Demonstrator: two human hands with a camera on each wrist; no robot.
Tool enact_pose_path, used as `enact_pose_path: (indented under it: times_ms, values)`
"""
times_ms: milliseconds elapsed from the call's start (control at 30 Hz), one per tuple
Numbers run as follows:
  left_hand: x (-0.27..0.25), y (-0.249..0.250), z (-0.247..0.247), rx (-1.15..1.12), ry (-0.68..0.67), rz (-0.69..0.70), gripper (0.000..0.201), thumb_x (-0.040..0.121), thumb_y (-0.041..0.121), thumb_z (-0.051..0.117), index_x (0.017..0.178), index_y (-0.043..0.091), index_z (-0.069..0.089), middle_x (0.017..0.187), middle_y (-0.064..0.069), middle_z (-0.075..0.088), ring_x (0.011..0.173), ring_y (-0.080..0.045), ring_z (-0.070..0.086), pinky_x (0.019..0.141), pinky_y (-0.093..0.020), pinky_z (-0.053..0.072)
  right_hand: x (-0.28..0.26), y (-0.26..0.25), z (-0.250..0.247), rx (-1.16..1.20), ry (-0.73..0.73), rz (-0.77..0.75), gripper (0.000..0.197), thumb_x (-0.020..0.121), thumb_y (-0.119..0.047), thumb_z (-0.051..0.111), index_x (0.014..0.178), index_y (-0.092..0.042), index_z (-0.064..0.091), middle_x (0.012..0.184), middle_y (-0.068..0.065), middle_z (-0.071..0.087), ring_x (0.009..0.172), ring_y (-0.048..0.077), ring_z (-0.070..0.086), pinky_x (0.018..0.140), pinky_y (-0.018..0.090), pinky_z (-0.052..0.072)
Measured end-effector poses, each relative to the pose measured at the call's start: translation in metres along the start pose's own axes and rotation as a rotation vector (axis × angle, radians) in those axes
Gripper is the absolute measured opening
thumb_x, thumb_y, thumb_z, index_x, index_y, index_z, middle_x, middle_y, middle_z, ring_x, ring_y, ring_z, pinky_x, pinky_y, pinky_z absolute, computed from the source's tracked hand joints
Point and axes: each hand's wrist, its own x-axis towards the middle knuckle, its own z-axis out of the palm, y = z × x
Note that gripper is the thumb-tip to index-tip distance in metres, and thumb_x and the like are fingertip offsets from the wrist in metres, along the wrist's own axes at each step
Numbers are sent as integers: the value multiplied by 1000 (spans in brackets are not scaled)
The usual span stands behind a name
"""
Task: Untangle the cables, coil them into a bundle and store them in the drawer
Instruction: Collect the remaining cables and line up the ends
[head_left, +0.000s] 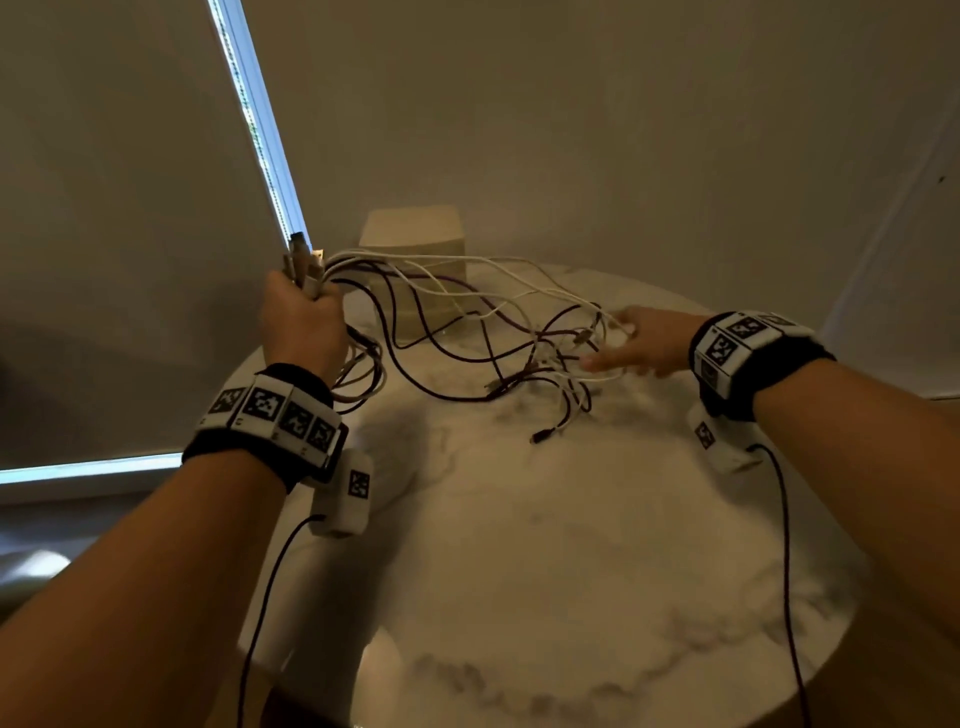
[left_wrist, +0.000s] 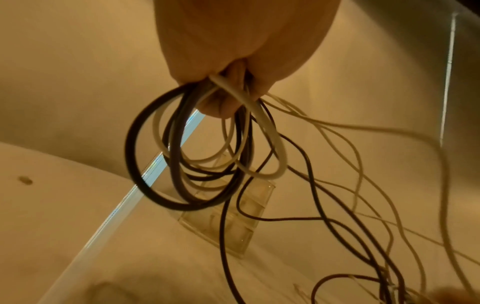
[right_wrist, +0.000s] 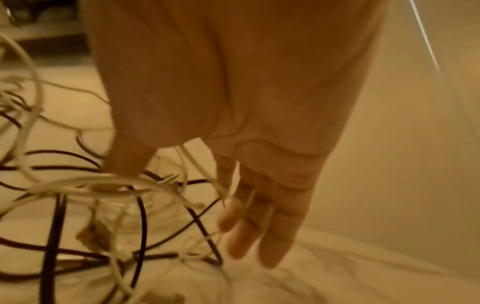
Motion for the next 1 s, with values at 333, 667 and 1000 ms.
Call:
enact_pose_path:
  times_ms: [333,667,1000]
  values:
    - [-1,51,8,-149,-102,218,8,95,23,58,100,27,52,80,12,54,71,-11,53,65,-19,47,-21,-69,-7,302,121,-470,92,80,-53,74,153,-25,26,148,0,46,130,19,49,100,30,38]
    - [16,78,7,-266,82,244,21,91,28,57,109,17,58,91,2,63,79,-28,62,79,-46,59,14,-34,8,-43,-72,-151,43,75,-61,75,84,-19,72,74,1,71,68,20,65,64,30,56]
    - [17,46,19,-286,46,-25,23,93,16,52,114,8,55,92,-6,59,83,-25,58,87,-60,57,8,-53,-57,522,822,-413,30,94,-24,57,123,-20,54,111,0,68,95,22,65,82,32,52]
